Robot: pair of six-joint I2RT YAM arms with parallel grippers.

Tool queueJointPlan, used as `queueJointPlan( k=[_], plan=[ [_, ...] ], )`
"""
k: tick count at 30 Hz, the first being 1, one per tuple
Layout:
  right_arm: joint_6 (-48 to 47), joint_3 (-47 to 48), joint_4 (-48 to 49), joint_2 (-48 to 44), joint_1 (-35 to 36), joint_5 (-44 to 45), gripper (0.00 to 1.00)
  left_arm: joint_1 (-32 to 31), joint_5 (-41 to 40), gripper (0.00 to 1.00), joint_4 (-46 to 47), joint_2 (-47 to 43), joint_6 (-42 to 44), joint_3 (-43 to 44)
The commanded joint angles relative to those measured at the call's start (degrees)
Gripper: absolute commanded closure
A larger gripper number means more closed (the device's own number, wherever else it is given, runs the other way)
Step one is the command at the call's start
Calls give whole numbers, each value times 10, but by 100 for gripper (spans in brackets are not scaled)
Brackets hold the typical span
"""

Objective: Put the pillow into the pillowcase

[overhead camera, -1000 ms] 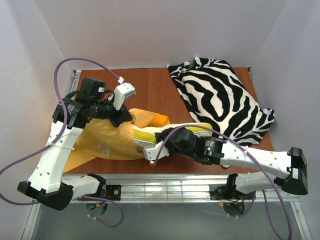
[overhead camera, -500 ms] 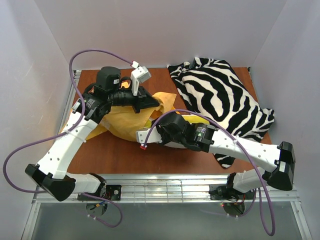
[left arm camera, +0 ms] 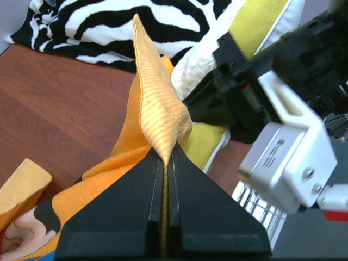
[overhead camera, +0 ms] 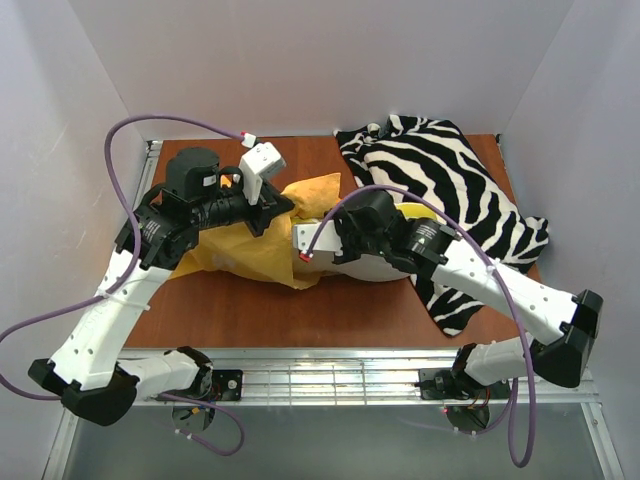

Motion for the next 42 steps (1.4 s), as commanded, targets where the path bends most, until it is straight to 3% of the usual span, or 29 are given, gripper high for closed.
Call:
queueJointPlan(
  k=[1,7,12,17,21,24,25,26,27,28,32,38,42],
  plan=[
    [30,70,40,40,1,-44,99,-3,29,100,33,4,-67,-1],
    [11,85,51,52,19,-82,99,-41,9,100,160,29,-127,-3],
    [-27,20,72,21,39,-87,99,-68,10,100,176,66,-135,16],
    [-27,24,86,24,42,-97,99,-125,16,100,225,62,-177,-30],
    [-3,17,88,13,41,-106,99,-123,-35,100,236,80,-181,-5],
    [60,21,76,9,28,-130,99,-101,-112,75,210,112,-137,66],
    [82,25,72,17,9,-140,99,-60,-122,56,181,124,-119,90],
    [110,38,65,24,-2,-150,99,-29,-130,47,163,151,-118,113],
    [157,42,46,32,-15,-177,99,6,-143,43,147,162,-121,134],
    [184,45,41,49,-28,-193,99,82,-145,39,125,173,-129,172],
    [303,72,28,113,-136,-281,99,218,-165,17,116,196,-93,225],
    [506,267,-53,341,-306,-448,99,285,-182,13,25,197,-54,212],
    [532,226,-27,392,-342,-460,99,294,-152,13,3,148,-47,90]
  ],
)
